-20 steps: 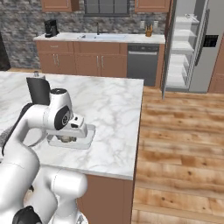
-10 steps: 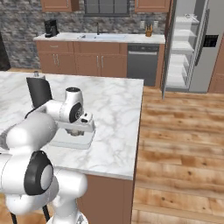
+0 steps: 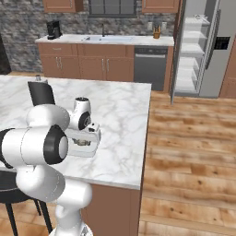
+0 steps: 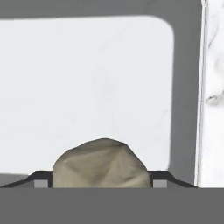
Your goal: Place two dumplings into each of the tupperware containers and then place the containers in the fridge.
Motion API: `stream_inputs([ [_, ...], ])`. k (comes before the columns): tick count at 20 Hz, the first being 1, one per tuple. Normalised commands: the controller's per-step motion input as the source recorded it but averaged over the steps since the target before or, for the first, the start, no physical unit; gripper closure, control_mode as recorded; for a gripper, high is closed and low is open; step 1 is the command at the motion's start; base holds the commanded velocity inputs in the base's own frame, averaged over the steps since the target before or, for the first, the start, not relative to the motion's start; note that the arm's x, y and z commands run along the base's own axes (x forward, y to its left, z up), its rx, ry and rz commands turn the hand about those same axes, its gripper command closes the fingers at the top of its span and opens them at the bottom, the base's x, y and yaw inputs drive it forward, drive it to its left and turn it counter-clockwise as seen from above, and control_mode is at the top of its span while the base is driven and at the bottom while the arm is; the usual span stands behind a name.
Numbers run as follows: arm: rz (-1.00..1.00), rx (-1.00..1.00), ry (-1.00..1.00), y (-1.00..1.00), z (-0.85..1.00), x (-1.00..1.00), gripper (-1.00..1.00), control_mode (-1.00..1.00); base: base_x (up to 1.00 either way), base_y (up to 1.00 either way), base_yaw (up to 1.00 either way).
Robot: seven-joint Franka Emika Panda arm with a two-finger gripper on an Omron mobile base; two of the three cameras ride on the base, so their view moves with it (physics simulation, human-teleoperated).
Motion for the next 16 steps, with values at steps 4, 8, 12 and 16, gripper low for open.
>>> stream_inputs([
  [4,0.00,0.00,0.04,0.00,-0.34,0.00,1.00,-1.00,0.00,0.00,0.00],
  [8,0.00,0.00,0.04,0.00,-0.19,0.00,1.00,-1.00,0.00,0.00,0.00],
  [12,0.00,0.00,0.00,0.00,-0.08,0.00,1.00,-1.00,0.00,0.00,0.00],
  [16,0.00,0.00,0.00,0.00,-0.10,0.11,1.00,-1.00,0.00,0.00,0.00],
])
